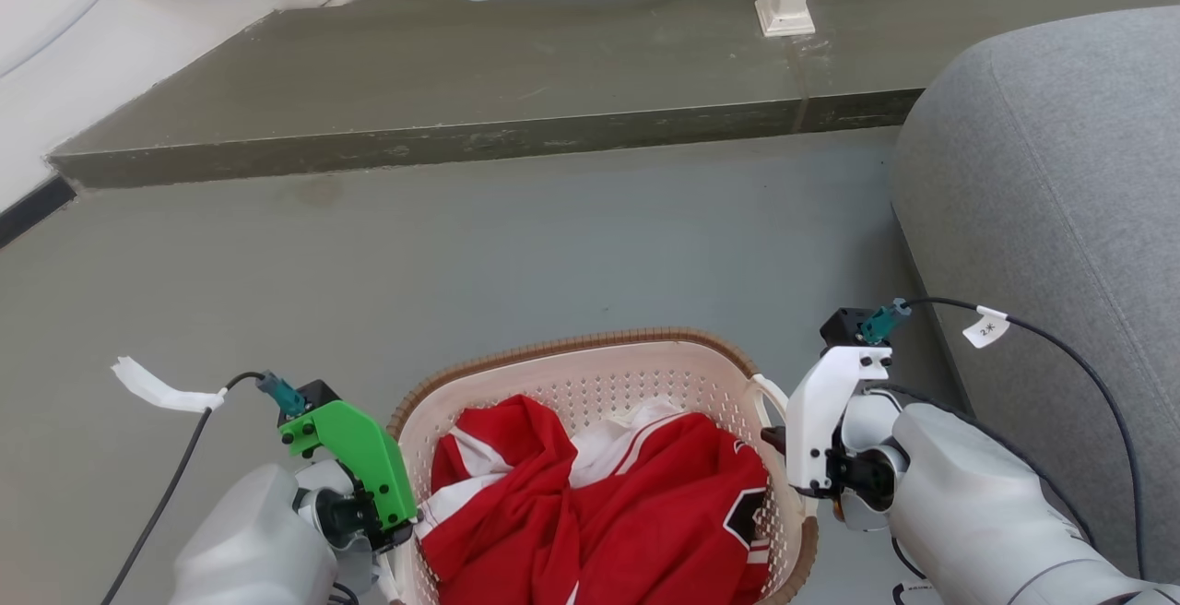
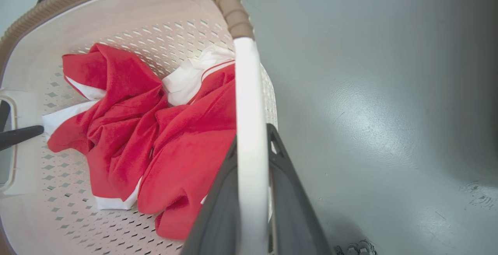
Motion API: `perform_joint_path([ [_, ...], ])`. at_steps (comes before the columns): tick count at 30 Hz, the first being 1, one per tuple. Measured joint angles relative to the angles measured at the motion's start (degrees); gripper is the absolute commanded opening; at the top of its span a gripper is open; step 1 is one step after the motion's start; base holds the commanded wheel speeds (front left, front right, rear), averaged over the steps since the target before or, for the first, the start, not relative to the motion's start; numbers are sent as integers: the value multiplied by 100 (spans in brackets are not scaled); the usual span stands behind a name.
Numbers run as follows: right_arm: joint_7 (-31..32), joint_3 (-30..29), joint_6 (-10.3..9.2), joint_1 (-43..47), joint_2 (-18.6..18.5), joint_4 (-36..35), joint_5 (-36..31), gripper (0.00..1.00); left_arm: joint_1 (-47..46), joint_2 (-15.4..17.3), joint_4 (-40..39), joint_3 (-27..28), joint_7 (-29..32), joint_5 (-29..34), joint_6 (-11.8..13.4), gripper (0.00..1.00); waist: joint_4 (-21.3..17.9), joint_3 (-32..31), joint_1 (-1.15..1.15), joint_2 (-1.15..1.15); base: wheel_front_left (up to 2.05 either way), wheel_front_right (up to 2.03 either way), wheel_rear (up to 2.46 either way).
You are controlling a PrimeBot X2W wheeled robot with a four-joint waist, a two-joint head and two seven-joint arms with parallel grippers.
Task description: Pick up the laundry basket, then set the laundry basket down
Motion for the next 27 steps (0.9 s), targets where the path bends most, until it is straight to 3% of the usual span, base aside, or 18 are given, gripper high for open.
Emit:
perform_joint_path([
  [27, -13, 65, -2, -5, -36, -7, 167, 0, 7, 8, -102, -131, 18, -135, 101, 0, -11, 67, 0, 0, 0, 0, 0],
])
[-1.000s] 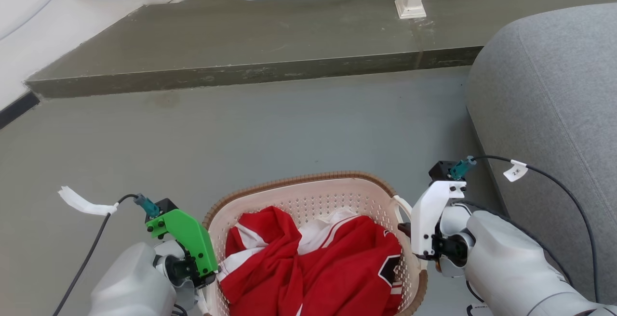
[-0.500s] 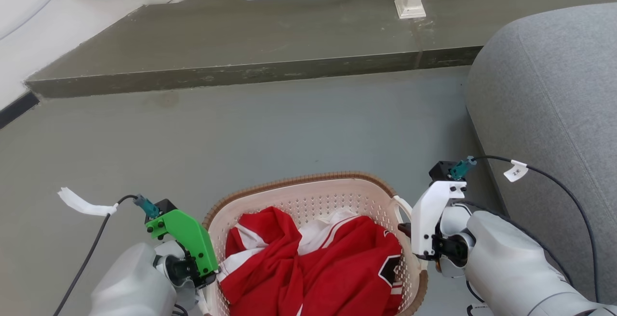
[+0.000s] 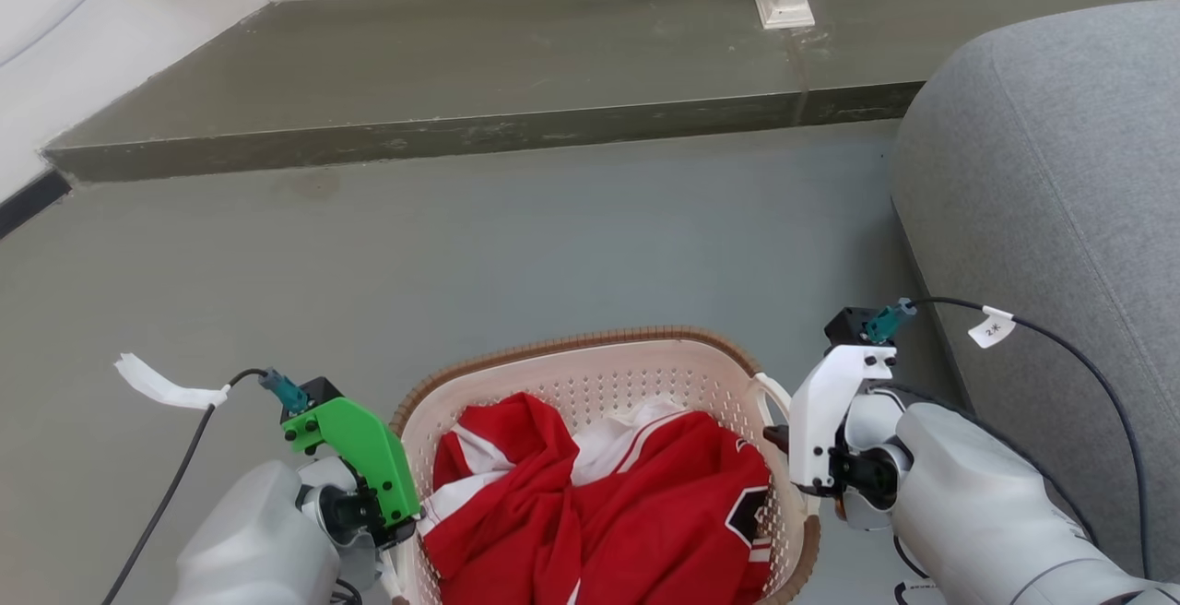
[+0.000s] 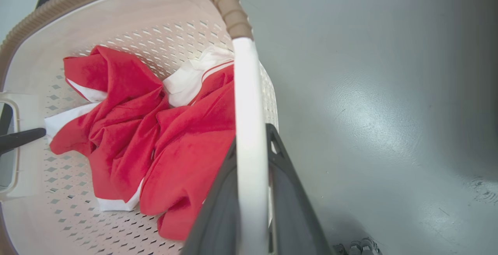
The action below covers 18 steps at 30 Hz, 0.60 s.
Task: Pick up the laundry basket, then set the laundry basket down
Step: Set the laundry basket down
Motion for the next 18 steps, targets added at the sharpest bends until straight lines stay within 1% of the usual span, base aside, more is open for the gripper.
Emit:
perform_joint_path([
  [9, -160, 2, 0, -126, -66, -49, 0, 0, -29, -1, -159, -48, -343, 9, 18, 0, 5, 170, 0, 0, 0, 0, 0],
  [18, -583, 9, 0, -352, -165, -142, -20, 0, -279, -8, -347, -147, -892, 149, 43, 0, 12, 591, 0, 0, 0, 0, 0],
])
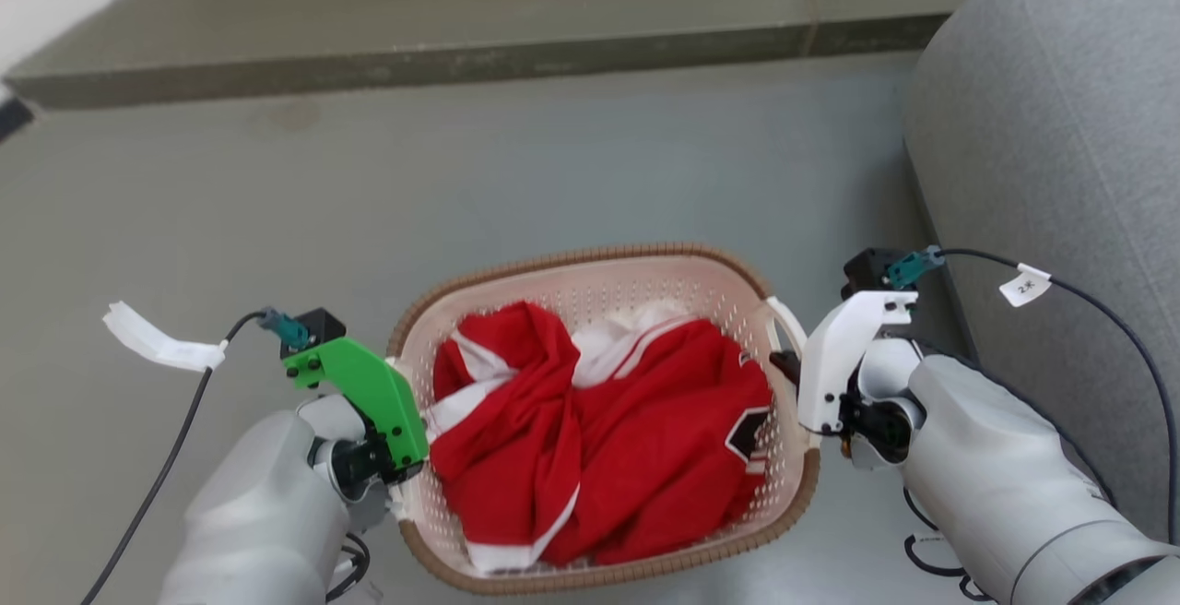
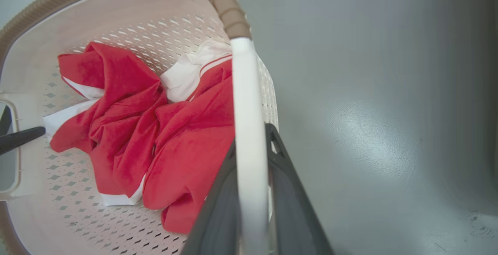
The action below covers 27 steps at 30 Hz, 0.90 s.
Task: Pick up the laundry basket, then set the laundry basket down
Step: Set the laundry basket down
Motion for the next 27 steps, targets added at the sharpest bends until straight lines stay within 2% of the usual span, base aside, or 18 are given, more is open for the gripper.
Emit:
perform_joint_path([
  [27, -1340, 109, 7, -722, -171, -118, -335, 0, -619, -3, -407, -287, -1811, 550, 158, 0, 17, 2054, 1, 0, 0, 0, 0],
])
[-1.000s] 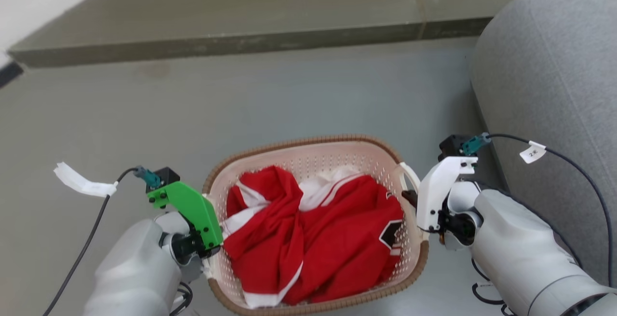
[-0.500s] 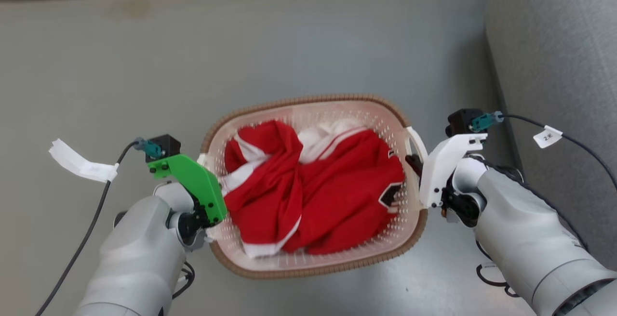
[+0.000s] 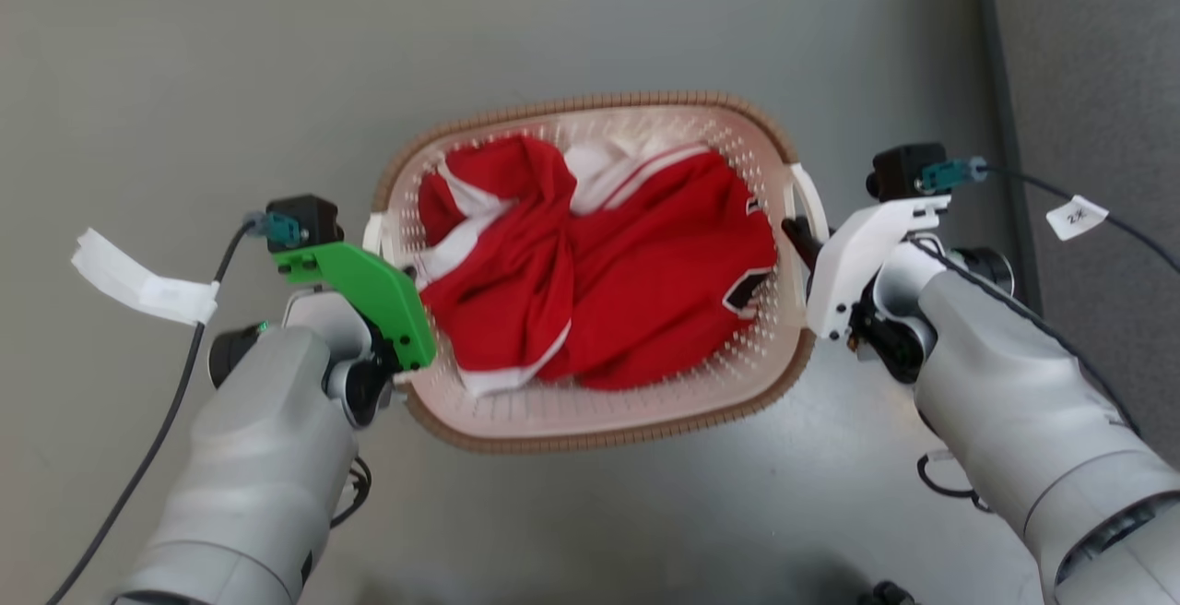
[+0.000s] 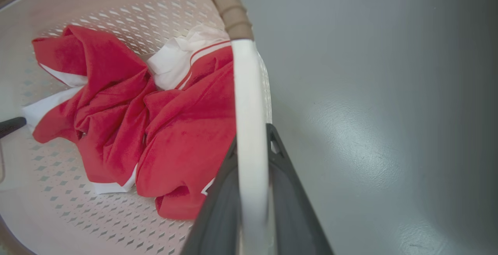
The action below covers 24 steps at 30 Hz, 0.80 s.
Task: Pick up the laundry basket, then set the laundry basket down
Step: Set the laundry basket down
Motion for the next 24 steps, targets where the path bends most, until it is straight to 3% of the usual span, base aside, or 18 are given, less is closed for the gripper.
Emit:
perform_joint_path([
  [15, -353, 56, 10, -664, -91, 32, -142, 0, -641, 26, -32, -152, -922, 382, 101, 0, -14, 1203, 0, 0, 0, 0, 0],
  [24, -444, 127, 15, -751, -29, 185, -238, 0, -667, 5, 165, -149, -964, 358, 74, 0, -39, 1683, 0, 0, 0, 0, 0],
])
